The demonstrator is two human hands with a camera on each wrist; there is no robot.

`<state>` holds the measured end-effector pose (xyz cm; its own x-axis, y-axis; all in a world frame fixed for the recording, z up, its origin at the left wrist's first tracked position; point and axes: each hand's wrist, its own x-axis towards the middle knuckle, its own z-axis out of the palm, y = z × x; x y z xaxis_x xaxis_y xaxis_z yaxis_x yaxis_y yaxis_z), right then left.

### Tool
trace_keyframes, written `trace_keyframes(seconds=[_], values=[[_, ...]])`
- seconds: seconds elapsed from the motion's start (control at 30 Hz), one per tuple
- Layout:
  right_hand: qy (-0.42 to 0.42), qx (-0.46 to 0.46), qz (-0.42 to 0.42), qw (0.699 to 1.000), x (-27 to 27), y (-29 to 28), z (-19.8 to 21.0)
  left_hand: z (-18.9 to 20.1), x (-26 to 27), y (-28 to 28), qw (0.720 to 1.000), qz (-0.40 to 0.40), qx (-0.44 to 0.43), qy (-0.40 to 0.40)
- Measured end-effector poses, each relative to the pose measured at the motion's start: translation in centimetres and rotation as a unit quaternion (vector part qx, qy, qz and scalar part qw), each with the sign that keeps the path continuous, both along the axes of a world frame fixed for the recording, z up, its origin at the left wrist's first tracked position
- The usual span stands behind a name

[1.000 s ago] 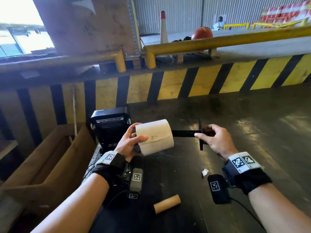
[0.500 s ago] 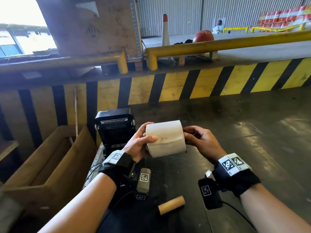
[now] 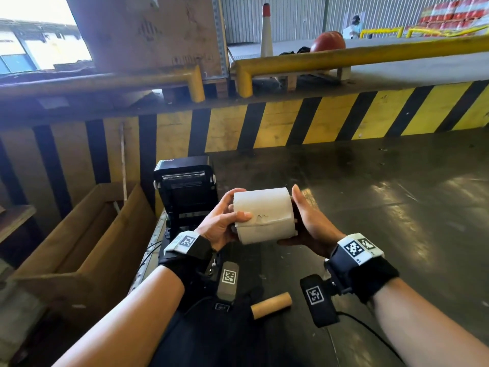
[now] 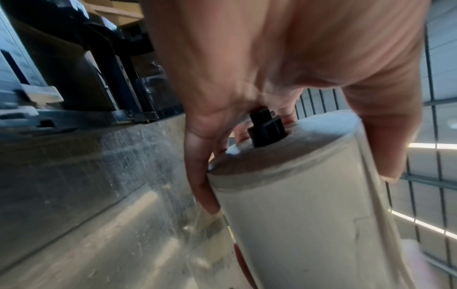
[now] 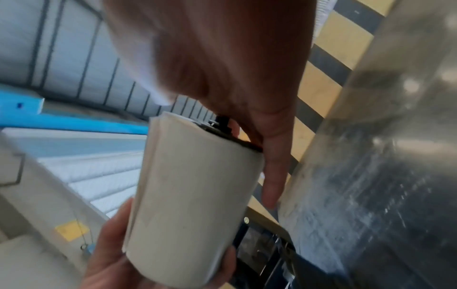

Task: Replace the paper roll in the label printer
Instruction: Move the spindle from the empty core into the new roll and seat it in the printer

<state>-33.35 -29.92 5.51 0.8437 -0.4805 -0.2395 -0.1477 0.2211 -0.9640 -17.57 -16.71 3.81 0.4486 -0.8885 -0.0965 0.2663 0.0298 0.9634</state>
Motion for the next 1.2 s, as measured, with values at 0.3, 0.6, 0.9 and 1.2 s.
trace_keyframes(seconds=[0.3, 0.6, 0.9, 1.2], values=[[-0.023, -0.013, -0.048, 0.998, 0.2, 1.3, -3.6, -3.6, -2.0, 0.8, 0.999, 0.029, 0.026, 0.032], [0.011, 0.014, -0.105, 0.994, -3.7, -0.8, -7.7, -10.0, -2.6, 1.6, 0.971, 0.085, 0.222, -0.027], [0.061, 0.035, -0.154, 0.986, -7.3, -2.4, -10.3, -17.6, -2.9, 2.0, 0.79, -0.042, 0.436, -0.429], [0.072, 0.049, -0.154, 0.984, -8.0, -2.4, -11.1, -18.5, -2.5, 0.5, 0.761, -0.028, 0.487, -0.427]])
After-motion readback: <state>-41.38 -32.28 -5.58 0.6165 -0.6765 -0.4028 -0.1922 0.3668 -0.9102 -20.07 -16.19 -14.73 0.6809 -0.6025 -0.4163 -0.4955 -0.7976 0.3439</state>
